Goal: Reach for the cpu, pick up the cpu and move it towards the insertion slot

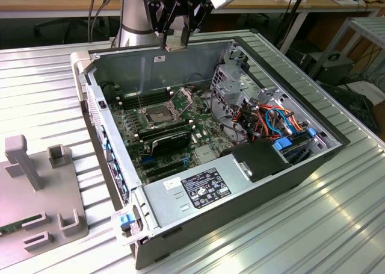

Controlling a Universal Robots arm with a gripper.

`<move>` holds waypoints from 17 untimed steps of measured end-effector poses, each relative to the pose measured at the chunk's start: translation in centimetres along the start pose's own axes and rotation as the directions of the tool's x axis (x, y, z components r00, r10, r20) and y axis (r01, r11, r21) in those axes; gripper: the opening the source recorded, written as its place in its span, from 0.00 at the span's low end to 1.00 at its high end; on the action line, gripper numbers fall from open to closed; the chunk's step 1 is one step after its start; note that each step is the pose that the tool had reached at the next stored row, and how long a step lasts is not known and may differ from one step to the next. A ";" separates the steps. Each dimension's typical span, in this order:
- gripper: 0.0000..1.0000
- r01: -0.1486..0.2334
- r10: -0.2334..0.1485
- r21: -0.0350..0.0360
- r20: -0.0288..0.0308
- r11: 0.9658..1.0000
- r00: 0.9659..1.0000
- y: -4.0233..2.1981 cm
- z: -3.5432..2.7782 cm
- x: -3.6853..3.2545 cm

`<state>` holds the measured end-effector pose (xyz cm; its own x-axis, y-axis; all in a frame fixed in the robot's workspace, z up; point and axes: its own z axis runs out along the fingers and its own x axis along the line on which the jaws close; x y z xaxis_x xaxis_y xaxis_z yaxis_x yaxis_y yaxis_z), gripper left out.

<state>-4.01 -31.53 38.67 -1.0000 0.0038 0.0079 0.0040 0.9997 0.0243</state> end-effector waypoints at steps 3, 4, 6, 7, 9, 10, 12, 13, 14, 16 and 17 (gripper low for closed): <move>0.55 0.000 0.000 0.000 0.000 1.000 1.000 0.11 0.08 0.42; 0.55 0.000 0.000 0.000 0.000 1.000 1.000 0.21 0.11 0.58; 0.55 0.000 0.000 0.000 0.000 1.000 1.000 0.45 0.16 0.69; 0.55 0.000 0.000 0.000 0.000 1.000 1.000 0.57 0.18 0.75; 0.55 0.000 0.000 0.000 0.000 1.000 1.000 0.77 0.22 0.83; 0.55 0.000 0.000 0.000 0.000 1.000 1.000 0.84 0.23 0.84; 0.55 0.000 0.000 0.000 0.000 1.000 1.000 1.21 0.30 0.84; 0.55 0.000 0.000 0.000 0.000 1.000 1.000 1.30 0.32 0.84; 0.55 0.000 0.000 0.000 0.000 1.000 1.000 1.31 0.32 0.84; 0.55 0.000 0.000 0.000 0.000 1.000 1.000 1.36 0.34 0.84; 0.55 0.000 0.000 0.000 0.000 1.000 1.000 1.36 0.34 0.84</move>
<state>-4.85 -30.16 38.37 -1.0000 0.0039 0.0079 0.0041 0.9997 0.0243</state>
